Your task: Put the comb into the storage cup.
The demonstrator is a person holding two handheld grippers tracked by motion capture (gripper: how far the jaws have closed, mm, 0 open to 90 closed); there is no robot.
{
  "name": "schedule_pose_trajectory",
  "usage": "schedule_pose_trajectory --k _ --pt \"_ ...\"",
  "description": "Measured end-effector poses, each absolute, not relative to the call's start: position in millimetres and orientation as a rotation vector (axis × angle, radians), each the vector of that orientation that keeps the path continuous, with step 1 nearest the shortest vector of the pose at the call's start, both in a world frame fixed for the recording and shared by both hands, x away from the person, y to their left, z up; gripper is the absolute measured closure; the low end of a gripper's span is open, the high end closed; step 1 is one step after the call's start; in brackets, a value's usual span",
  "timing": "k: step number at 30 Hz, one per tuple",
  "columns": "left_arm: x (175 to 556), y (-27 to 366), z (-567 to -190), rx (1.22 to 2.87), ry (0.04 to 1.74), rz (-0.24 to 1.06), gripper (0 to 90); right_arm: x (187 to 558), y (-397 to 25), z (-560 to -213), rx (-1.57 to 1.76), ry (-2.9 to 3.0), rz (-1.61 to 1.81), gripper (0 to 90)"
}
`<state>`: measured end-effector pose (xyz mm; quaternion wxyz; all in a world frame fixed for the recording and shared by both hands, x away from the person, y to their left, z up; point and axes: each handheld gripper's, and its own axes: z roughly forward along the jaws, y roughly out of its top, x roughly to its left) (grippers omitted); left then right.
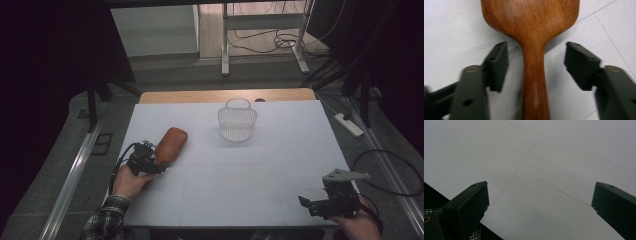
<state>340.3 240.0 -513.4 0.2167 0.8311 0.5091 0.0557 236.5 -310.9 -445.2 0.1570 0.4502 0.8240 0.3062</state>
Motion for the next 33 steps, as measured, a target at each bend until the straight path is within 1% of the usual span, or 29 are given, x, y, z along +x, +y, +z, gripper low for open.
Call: schedule_pose_trajectory --k 1,2,3,4,6,11,20,28,33 --pt "340.3 239.6 -513.8 2.306 1.414 0.157 46.4 236.5 -310.9 -445.2 1.288 2.358 0.875 1.1" --pt "340.8 238.7 -515.0 2.319 1.416 0.149 52.6 236.5 -310.6 -445.3 1.287 2.360 0.873 1.1" --pt "340.8 238.7 -515.0 2.319 1.416 0.149 55.2 236.5 -310.6 -445.3 1.287 2.360 0.873 1.1" --pt "341.0 238.2 -515.5 2.322 1.420 0.150 55.2 236.6 -310.6 -445.4 1.285 2.360 0.871 1.1" --pt "341.5 238.1 -514.9 2.325 1.429 0.161 61.6 236.6 -310.5 -445.5 1.286 2.361 0.869 1.1" --pt "341.7 239.9 -515.3 2.319 1.437 0.148 67.9 236.7 -310.4 -445.6 1.285 2.363 0.868 1.1" --pt "342.3 241.0 -515.5 2.308 1.457 0.129 71.6 236.7 -310.1 -445.7 1.284 2.366 0.866 1.1" --pt "342.6 243.7 -515.7 2.294 1.452 0.116 72.0 236.7 -310.2 -445.6 1.283 2.365 0.866 1.2" --pt "341.7 243.9 -514.6 2.285 1.443 0.136 72.1 236.5 -310.3 -445.5 1.283 2.364 0.868 1.2"
